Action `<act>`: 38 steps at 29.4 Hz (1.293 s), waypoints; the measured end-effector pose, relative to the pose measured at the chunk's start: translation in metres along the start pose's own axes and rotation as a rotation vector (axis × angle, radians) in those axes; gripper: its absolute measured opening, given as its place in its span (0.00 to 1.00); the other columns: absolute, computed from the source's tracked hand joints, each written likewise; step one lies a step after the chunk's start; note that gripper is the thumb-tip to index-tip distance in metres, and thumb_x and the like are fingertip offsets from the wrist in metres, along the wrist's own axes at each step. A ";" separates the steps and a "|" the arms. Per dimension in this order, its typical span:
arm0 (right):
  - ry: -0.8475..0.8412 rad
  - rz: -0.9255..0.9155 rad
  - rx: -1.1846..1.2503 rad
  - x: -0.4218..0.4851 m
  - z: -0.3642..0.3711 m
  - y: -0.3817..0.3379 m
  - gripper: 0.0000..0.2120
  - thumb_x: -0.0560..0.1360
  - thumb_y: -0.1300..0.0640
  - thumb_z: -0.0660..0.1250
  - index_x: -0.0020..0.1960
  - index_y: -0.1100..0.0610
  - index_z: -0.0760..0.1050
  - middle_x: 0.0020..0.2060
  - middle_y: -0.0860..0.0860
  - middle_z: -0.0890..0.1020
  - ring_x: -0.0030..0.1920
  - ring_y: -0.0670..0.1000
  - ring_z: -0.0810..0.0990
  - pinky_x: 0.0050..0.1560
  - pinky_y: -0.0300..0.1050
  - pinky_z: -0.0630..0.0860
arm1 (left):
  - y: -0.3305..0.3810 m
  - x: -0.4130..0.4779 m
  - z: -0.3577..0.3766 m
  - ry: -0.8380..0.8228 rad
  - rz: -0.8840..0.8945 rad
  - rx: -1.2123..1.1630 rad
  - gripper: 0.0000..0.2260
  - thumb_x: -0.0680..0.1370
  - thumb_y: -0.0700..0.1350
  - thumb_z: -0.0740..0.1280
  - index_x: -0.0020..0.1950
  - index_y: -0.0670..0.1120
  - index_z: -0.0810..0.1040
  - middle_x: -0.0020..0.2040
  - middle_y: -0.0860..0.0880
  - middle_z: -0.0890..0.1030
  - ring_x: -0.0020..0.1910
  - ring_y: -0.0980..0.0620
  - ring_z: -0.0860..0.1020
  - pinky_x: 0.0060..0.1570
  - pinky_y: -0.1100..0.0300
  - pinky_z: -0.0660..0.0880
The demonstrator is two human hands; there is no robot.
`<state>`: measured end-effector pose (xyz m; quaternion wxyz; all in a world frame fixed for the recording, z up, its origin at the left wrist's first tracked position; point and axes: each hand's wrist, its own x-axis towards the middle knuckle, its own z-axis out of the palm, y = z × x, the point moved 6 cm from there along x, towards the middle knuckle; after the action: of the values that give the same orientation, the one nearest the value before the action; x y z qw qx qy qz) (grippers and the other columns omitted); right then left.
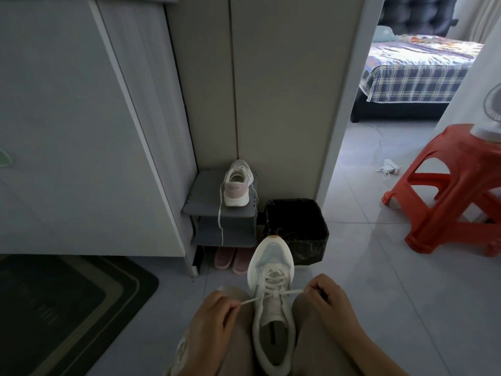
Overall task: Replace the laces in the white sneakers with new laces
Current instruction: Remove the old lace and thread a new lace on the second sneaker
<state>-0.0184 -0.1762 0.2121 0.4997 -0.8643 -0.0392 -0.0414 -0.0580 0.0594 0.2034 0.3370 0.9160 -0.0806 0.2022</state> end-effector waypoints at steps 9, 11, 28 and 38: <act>-0.008 -0.024 -0.071 -0.001 -0.002 0.004 0.12 0.71 0.61 0.66 0.31 0.51 0.71 0.29 0.48 0.76 0.35 0.48 0.74 0.34 0.35 0.68 | 0.022 0.023 0.016 -0.215 -0.065 0.122 0.22 0.75 0.59 0.51 0.47 0.51 0.81 0.44 0.56 0.79 0.45 0.56 0.74 0.44 0.65 0.67; -0.016 -0.021 -0.100 0.000 -0.001 0.003 0.15 0.72 0.65 0.66 0.32 0.50 0.71 0.29 0.47 0.76 0.33 0.47 0.74 0.35 0.36 0.69 | 0.024 0.035 0.026 -0.369 -0.106 0.213 0.20 0.78 0.58 0.52 0.51 0.50 0.80 0.49 0.52 0.78 0.50 0.53 0.74 0.51 0.59 0.66; -0.013 -0.012 -0.082 0.001 0.000 0.001 0.14 0.73 0.64 0.66 0.32 0.49 0.71 0.30 0.49 0.76 0.35 0.49 0.74 0.35 0.36 0.69 | 0.043 0.022 0.018 -0.216 0.381 0.297 0.08 0.68 0.47 0.58 0.32 0.51 0.75 0.30 0.57 0.74 0.26 0.62 0.71 0.25 0.73 0.62; 0.002 0.013 0.037 -0.003 -0.004 -0.004 0.12 0.72 0.69 0.65 0.34 0.56 0.73 0.30 0.54 0.76 0.33 0.45 0.74 0.33 0.33 0.69 | 0.038 0.017 0.012 -0.059 0.386 0.223 0.06 0.70 0.44 0.62 0.35 0.46 0.77 0.37 0.54 0.75 0.36 0.58 0.69 0.34 0.68 0.64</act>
<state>-0.0223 -0.1776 0.2171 0.5160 -0.8550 -0.0339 -0.0383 -0.0499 0.0221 0.2244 0.1865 0.9206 -0.2413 0.2438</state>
